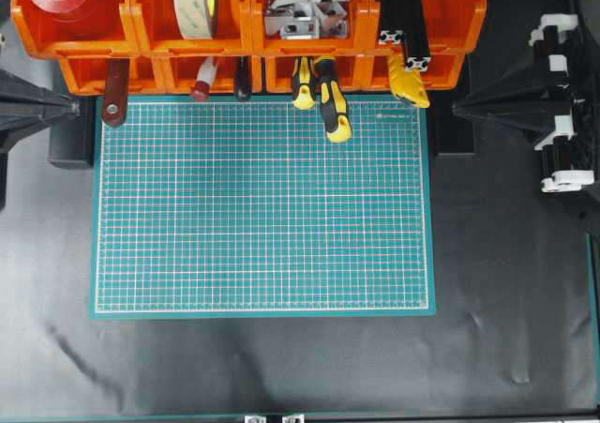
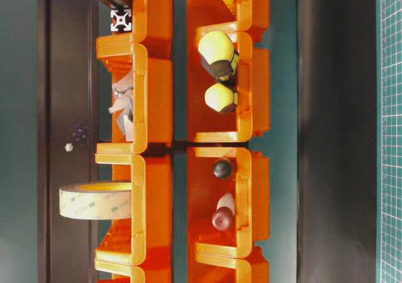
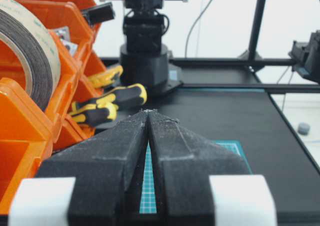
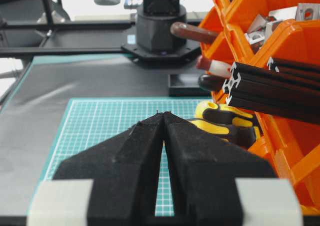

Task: Pick screwdriver from container rack with right arm.

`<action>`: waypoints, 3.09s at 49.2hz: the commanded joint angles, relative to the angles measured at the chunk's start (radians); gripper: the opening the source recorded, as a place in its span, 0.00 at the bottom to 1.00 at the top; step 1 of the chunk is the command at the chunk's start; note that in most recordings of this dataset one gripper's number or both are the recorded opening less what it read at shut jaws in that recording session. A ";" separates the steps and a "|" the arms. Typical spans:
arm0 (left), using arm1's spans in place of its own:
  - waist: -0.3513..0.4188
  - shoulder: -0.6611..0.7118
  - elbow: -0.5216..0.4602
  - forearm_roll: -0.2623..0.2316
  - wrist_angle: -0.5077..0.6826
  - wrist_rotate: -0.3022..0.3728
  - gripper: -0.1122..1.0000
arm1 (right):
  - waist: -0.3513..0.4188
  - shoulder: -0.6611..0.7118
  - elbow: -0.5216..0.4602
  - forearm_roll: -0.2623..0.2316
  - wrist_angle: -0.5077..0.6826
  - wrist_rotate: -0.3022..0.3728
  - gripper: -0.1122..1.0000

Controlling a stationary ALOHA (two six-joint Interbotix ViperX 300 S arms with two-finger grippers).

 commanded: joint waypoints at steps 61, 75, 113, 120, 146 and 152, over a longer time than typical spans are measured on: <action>-0.008 0.014 -0.158 0.032 0.184 -0.009 0.10 | 0.364 0.652 -0.787 -0.586 1.094 0.109 0.12; -0.015 0.015 -0.169 0.032 0.173 -0.009 0.10 | 0.572 0.841 -0.839 -1.111 1.516 0.296 0.12; -0.020 0.034 -0.169 0.031 0.169 -0.012 0.10 | 0.670 0.953 -0.699 -1.169 1.489 0.569 0.64; -0.038 0.040 -0.170 0.031 0.161 -0.012 0.10 | 0.643 0.969 -0.672 -1.175 1.506 0.584 0.87; -0.041 0.043 -0.169 0.031 0.161 -0.020 0.10 | 0.488 1.031 -0.643 -1.235 1.381 0.637 0.87; -0.041 0.043 -0.169 0.031 0.161 -0.037 0.10 | 0.465 1.039 -0.647 -1.235 1.381 0.661 0.87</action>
